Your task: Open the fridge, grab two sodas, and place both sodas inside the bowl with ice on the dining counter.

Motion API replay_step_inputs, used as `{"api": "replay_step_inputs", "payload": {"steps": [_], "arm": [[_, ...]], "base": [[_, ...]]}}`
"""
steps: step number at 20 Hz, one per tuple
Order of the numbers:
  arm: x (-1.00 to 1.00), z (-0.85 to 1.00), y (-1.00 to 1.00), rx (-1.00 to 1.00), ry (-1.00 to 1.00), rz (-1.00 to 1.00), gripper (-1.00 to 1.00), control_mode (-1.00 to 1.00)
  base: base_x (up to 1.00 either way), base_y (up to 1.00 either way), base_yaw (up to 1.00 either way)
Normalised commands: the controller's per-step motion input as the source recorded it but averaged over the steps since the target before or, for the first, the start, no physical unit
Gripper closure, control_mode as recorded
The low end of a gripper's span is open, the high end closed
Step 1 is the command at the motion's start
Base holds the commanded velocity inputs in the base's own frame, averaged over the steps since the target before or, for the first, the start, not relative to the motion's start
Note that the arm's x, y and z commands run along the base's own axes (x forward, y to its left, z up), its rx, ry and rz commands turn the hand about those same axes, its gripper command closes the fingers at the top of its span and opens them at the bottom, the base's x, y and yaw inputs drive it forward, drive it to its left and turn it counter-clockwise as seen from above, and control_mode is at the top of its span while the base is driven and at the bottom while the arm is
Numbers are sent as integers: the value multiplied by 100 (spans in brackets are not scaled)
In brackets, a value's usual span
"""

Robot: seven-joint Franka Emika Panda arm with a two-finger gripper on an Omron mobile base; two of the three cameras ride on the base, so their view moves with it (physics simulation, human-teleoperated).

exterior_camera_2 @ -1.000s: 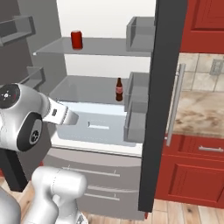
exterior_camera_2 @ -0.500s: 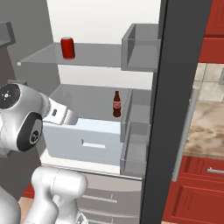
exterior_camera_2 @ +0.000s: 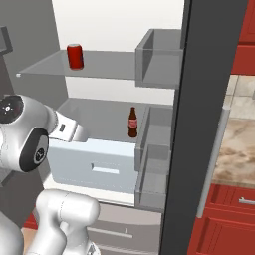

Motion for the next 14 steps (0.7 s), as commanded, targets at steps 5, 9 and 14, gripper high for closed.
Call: {"api": "replay_step_inputs", "payload": {"steps": [5, 9, 14], "arm": [[12, -7, 0, 0, 0, 0, -100, -100], [89, -23, 0, 1, 0, 0, -100, -100], [66, -23, -11, 0, -4, 0, -100, -100]], "base": [[13, 0, 0], [0, 0, 0], [0, 0, 0]]}}
